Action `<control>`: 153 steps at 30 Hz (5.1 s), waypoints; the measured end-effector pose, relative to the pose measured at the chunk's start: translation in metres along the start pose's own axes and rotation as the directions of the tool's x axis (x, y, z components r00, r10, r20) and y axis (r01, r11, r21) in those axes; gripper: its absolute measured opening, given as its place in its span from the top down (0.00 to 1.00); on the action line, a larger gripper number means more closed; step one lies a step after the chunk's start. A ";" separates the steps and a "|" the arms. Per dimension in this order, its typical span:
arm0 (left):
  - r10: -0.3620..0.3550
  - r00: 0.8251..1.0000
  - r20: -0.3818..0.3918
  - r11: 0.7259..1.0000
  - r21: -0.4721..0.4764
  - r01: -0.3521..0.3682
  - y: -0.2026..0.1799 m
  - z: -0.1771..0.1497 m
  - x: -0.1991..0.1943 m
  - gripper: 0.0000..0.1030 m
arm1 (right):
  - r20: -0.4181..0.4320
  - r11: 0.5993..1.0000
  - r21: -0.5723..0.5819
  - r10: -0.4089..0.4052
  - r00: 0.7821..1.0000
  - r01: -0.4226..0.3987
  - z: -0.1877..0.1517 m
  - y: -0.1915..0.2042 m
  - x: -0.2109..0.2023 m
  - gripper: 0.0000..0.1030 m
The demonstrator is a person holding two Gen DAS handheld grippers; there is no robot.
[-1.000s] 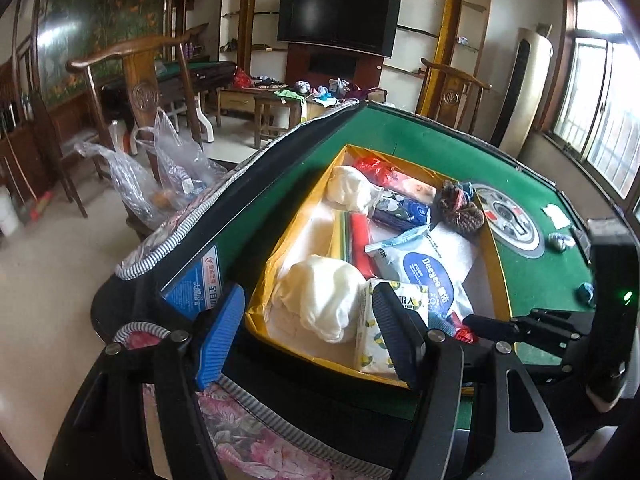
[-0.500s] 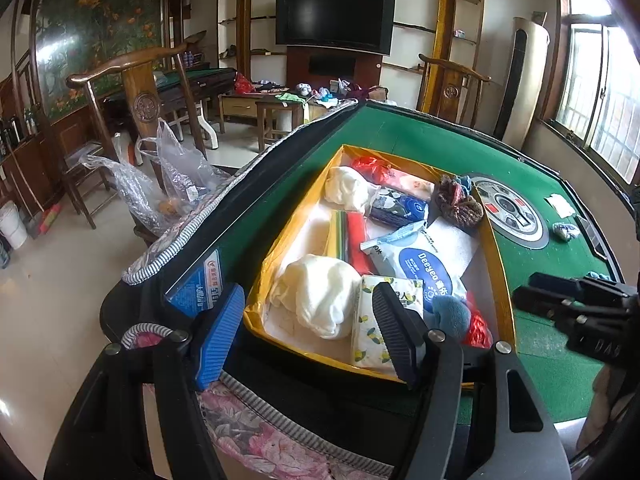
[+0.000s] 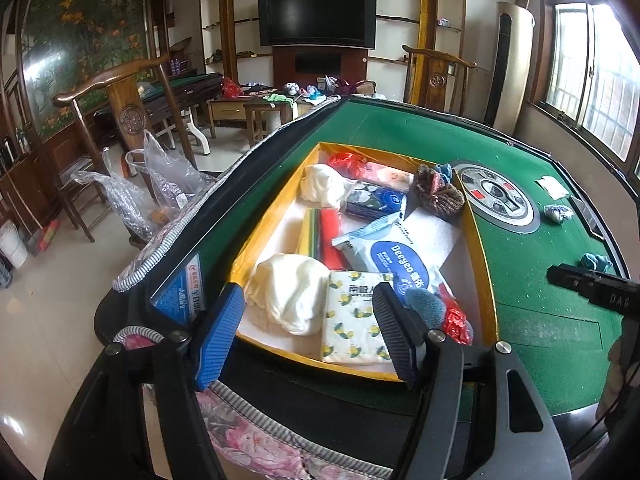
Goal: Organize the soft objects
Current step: 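Move the right tool back toward the remaining items on the table, then grasp the light blue towel with the left tool while the right tool approaches the wrapped item, then grasp the plastic-wrapped blue item with the right tool while the left tool lifts the towel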
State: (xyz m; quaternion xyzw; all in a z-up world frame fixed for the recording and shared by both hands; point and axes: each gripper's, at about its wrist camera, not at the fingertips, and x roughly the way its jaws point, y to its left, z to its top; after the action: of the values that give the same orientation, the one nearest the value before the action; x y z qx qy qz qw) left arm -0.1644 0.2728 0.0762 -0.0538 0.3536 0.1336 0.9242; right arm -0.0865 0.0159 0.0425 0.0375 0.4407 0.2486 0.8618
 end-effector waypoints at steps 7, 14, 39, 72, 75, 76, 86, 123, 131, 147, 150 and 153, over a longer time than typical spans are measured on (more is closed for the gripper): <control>-0.086 0.996 0.024 0.996 0.020 0.085 -0.013 0.001 -0.008 0.29 | 0.069 0.973 0.176 -0.161 0.984 0.147 0.002 -0.099 -0.043 0.61; -0.268 0.963 0.035 0.962 0.065 0.266 -0.043 -0.001 -0.016 0.29 | 0.097 0.863 0.436 -0.326 0.940 0.254 0.003 -0.209 -0.093 0.55; -0.403 0.912 -0.083 0.904 0.118 0.410 -0.097 -0.006 0.000 0.29 | 0.049 0.906 0.408 -0.145 0.988 0.113 0.002 -0.214 -0.067 0.42; -0.537 0.805 -0.252 0.815 0.093 0.573 -0.163 0.000 0.016 0.29 | 0.156 0.791 0.609 -0.052 0.986 -0.055 0.027 -0.267 -0.054 0.88; -0.583 0.749 -0.315 0.777 0.053 0.628 -0.189 -0.003 0.025 0.29 | 0.197 0.801 0.598 -0.108 0.974 -0.032 -0.002 -0.270 -0.082 0.88; -0.594 0.731 -0.336 0.766 0.042 0.641 -0.199 -0.004 0.029 0.29 | 0.194 0.804 0.594 -0.107 0.975 -0.030 -0.006 -0.270 -0.082 0.88; -0.618 0.675 -0.403 0.735 0.009 0.678 -0.290 -0.005 0.053 0.30 | 0.131 0.758 0.490 0.424 0.896 -0.430 -0.013 -0.240 -0.027 0.86; -0.545 0.775 -0.321 0.724 0.286 0.628 -0.322 -0.013 0.036 0.78 | 0.263 0.716 0.616 0.206 0.943 -0.328 -0.025 -0.284 -0.049 0.45; -0.566 0.775 -0.283 0.741 0.237 0.628 -0.273 -0.005 0.021 0.78 | 0.225 0.758 0.603 0.139 0.964 -0.250 -0.018 -0.275 -0.047 0.45; -0.546 0.825 -0.143 0.816 0.133 0.563 -0.161 0.020 0.003 0.78 | -0.089 0.871 0.442 -0.194 0.977 0.213 0.079 -0.221 0.019 0.69; -0.507 0.856 -0.103 0.852 0.089 0.515 -0.120 0.026 0.003 0.78 | -0.068 0.873 0.449 -0.176 0.982 0.188 0.071 -0.218 0.010 0.71; -0.444 0.894 -0.065 0.894 0.041 0.447 -0.079 0.032 0.009 0.78 | -0.033 0.874 0.456 -0.170 0.985 0.166 0.064 -0.212 -0.008 0.71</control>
State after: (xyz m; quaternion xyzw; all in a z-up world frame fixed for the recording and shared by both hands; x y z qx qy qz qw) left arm -0.1148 0.2052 0.0944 -0.1117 0.3600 -0.0929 0.9216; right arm 0.0432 -0.1632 0.0268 0.2018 0.4848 0.0618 0.8488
